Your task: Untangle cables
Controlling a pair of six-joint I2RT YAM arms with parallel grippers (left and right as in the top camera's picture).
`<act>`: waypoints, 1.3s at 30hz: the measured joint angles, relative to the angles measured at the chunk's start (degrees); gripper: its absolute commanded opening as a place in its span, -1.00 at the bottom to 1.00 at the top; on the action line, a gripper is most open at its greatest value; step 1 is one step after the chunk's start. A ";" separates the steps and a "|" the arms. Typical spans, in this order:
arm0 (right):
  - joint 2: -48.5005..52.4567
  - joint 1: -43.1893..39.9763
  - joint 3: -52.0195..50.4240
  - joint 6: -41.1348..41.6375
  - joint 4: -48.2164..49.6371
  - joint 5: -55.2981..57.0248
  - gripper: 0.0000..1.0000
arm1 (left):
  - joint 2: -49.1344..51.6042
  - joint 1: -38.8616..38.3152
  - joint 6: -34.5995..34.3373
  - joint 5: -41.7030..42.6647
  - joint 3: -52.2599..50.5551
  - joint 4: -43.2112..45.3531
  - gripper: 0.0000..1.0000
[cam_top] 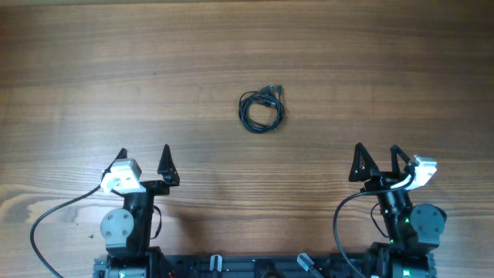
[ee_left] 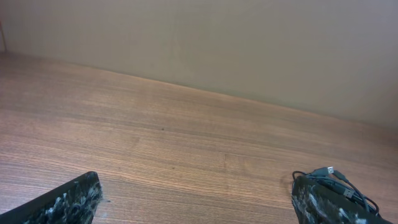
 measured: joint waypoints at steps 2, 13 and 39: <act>0.00 0.00 0.00 0.00 0.02 0.00 0.99 | 0.02 0.00 0.00 0.00 0.00 0.02 1.00; 0.00 0.00 0.00 0.00 0.00 0.02 0.99 | 0.00 0.00 0.00 0.00 0.00 0.02 1.00; 18.32 0.00 15.56 -2.19 -4.72 -7.87 0.99 | 3.63 0.00 -15.32 5.95 10.80 -6.93 1.00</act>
